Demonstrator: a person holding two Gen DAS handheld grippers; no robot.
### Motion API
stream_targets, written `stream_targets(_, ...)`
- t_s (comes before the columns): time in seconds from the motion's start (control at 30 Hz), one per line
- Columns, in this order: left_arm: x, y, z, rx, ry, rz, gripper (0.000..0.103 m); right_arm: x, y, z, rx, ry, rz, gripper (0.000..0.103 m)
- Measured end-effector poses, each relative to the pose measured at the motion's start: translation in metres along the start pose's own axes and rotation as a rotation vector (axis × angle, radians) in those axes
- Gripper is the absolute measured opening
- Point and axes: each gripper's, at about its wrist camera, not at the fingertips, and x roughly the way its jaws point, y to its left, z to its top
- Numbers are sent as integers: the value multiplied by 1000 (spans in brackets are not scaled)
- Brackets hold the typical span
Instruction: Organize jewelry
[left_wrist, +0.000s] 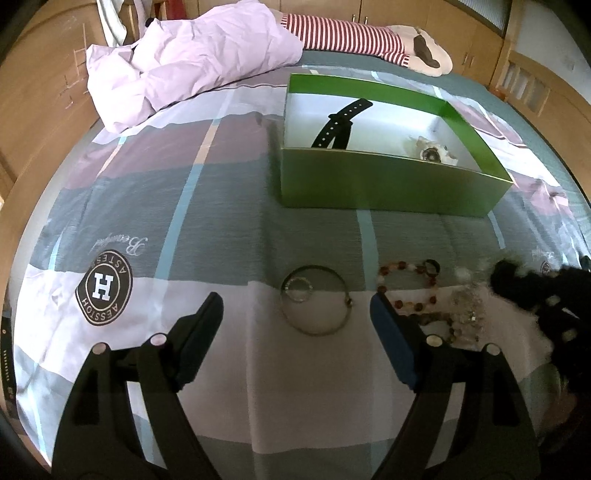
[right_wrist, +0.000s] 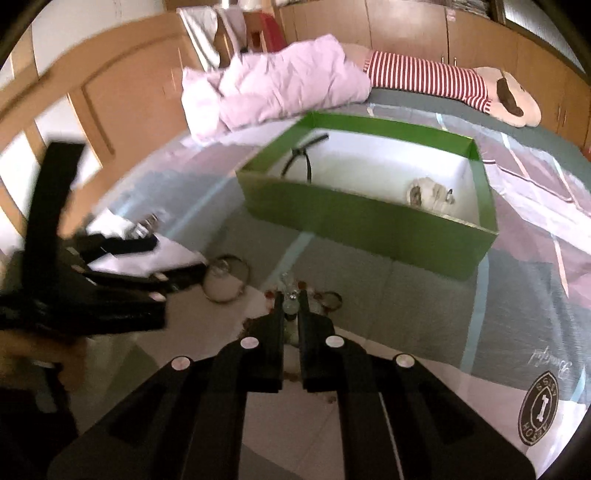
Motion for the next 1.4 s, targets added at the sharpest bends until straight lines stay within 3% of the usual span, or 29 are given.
stream_targets(0.2,4,-20,-4,55,6,-32,81,-40,-25,21,57,-89,24,7)
stream_targets(0.37,11,-48,-12,138,30,-72,79,-50,-37,24,81,-97,17,7)
stream_targets(0.47,20,-62,-19,191,67,-64,70,-47,-37,23,76,-86,11,7)
stream_targets(0.6,38,-66,-26,189,121,-68,53,-46,-32,21,58,-82,15,7)
stream_targets(0.8,47,-70,-29,190,123,-62,46,-49,-30,20,43,-88,12,7)
stream_targets(0.87,45,-70,-28,186,113,-69,20,-49,-30,20,42,-87,9,7)
stream_targets(0.9,44,-70,-27,184,110,-64,13,-48,-30,20,41,-87,7,7)
stream_targets(0.93,42,-69,-25,174,105,-70,13,-49,-30,20,38,-87,4,7)
stream_targets(1.1,3,-61,-10,137,14,-98,12,-57,-27,23,30,-114,2,7)
stream_targets(1.4,-129,-25,0,15,-294,-189,12,-94,-16,22,27,-205,-33,7)
